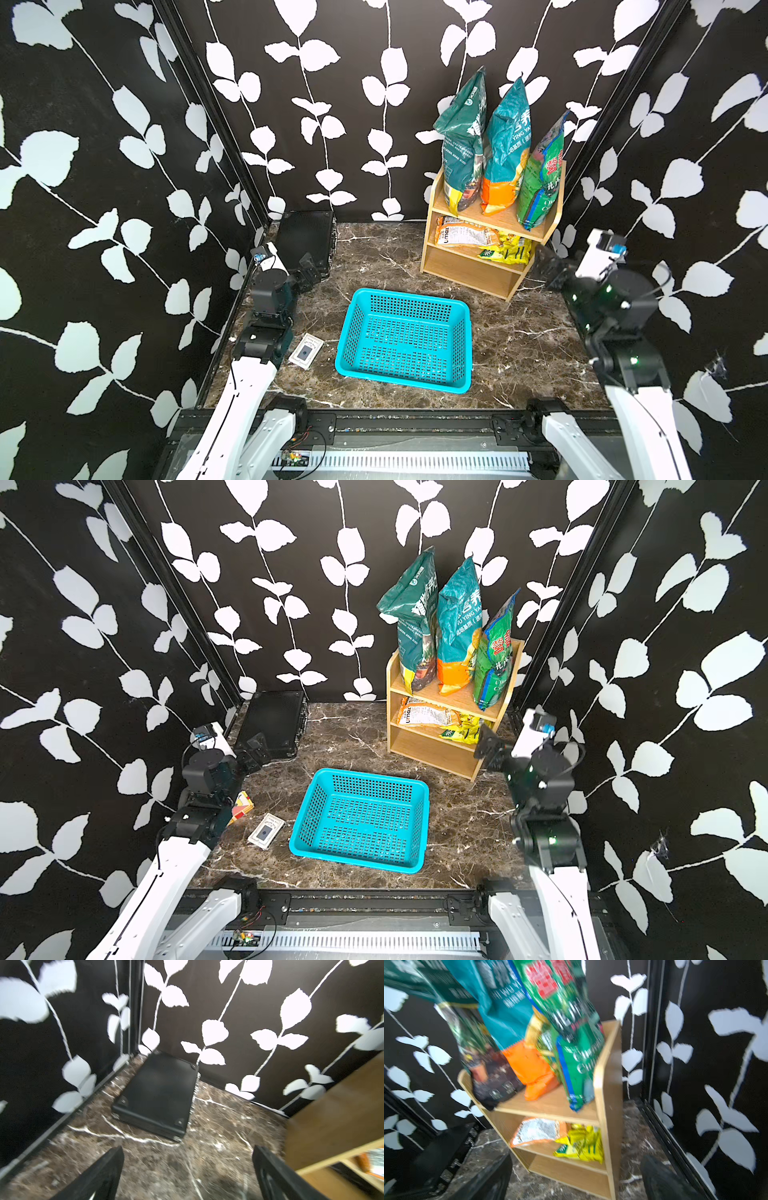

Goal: Take down the fertilizer bag from the shelf
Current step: Pick up the fertilizer bag from the shelf.

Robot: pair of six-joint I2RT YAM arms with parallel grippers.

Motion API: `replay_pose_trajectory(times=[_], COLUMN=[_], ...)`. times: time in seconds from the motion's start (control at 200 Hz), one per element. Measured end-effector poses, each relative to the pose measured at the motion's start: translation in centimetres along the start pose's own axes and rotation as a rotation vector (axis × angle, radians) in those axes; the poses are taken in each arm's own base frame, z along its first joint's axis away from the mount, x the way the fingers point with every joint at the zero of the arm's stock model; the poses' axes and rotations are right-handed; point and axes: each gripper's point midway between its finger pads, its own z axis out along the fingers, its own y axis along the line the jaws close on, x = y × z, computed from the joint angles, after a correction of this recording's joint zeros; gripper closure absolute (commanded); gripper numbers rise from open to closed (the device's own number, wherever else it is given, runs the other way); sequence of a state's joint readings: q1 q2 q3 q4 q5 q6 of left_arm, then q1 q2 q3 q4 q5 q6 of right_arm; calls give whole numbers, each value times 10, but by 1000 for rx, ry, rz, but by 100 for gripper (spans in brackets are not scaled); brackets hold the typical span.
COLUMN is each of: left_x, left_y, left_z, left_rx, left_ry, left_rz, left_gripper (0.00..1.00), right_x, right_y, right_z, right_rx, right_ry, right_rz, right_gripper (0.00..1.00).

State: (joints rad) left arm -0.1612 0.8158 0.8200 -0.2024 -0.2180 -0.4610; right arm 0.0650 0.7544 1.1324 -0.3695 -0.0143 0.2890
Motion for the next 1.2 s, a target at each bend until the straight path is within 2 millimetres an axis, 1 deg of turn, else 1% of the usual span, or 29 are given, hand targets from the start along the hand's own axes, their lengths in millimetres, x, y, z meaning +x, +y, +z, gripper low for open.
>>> replay_pose_trajectory(times=[0.115,0.175,0.24,0.285,0.325,0.36,0.405,0.45,0.48,0.54,0.59,0.63,0.68,0.745,0.825,0.88,0.98,1.085,1.2], left_x=[-1,3,15,30,46,54,58,52,44,30,23,19,20,28,38,42,38,33,31], left_y=[-9,-13,-18,-19,-20,-25,-33,-48,-58,-70,-73,-73,-71,-66,-58,-53,-52,-53,-54], left_z=[3,5,9,12,15,17,20,23,25,26,25,25,24,21,17,12,3,-7,-10], left_rx=[18,44,102,141,166,186,206,236,259,275,262,247,233,214,187,171,178,200,211], left_ry=[56,68,55,65,104,148,198,235,249,258,273,282,297,326,358,370,350,325,318], left_rz=[-67,-102,-140,-155,-159,-158,-146,-125,-110,-86,-71,-60,-50,-44,-40,-37,-36,-40,-42], left_gripper=[1,1,1,1,1,1,1,2,2,1,1,1,1,1,1,1,1,1,1], right_x=[-10,-17,-35,-52,-66,-77,-87,-94,-96,-98,-97,-91,-82,-70,-63,-66,-76,-79,-79], right_y=[4,7,11,15,17,19,22,24,25,27,28,29,30,32,37,40,39,31,21], right_z=[-6,-8,-11,-12,-10,-9,-5,1,6,15,24,33,40,46,49,51,59,66,75], right_rx=[-5,-11,-16,-17,-16,-16,-16,-18,-19,-19,-19,-18,-19,-24,-20,-11,30,91,154], right_ry=[1,5,-3,-15,-22,-24,-18,-4,13,50,82,119,162,215,260,271,269,276,290], right_rz=[-4,-13,-29,-37,-46,-52,-57,-58,-58,-62,-68,-74,-86,-104,-138,-163,-200,-238,-279], right_gripper=[0,2,2,3,3,5,6,7,8,7,6,4,3,2,4,4,3,1,1])
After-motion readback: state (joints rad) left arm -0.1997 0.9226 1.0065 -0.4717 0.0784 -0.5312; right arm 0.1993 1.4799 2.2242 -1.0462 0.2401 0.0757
